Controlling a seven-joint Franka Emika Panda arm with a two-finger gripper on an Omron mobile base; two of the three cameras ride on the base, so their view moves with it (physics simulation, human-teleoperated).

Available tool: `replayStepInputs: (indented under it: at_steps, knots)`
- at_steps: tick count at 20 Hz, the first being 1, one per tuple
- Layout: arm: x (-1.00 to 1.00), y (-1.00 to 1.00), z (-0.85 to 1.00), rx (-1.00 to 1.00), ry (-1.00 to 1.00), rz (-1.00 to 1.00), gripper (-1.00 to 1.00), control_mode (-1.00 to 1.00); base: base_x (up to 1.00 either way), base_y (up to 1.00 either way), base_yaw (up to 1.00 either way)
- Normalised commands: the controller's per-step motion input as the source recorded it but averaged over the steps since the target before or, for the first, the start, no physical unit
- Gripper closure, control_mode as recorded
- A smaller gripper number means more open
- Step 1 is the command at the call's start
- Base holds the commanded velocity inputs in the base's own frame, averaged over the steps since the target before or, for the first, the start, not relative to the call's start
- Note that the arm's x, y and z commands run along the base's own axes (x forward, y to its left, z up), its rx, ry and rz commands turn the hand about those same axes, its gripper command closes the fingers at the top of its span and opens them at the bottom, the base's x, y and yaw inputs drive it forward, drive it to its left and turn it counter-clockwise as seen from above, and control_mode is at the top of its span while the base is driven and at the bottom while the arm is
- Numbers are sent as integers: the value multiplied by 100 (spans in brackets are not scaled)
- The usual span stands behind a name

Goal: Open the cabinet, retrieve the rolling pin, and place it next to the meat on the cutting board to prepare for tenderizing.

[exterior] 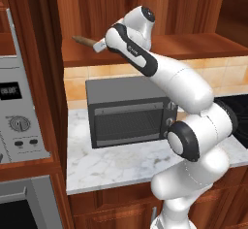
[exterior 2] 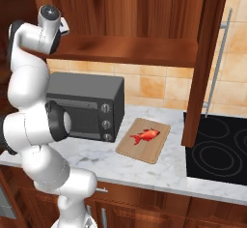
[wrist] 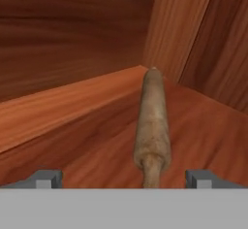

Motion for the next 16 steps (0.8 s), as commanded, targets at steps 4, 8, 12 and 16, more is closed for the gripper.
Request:
replayStepInputs:
  at_steps: [4,8,12,16]
  knots:
    - [45,34,0,-3,0,-9,-100,-100,0,0,0]
    - [46,23,0,-3,0,-8,-100,-100,0,0,0]
    - [41,14,-4,-3,0,-7,-100,-100,0,0,0]
    - [37,4,-6,-3,0,-6,-100,-100,0,0,0]
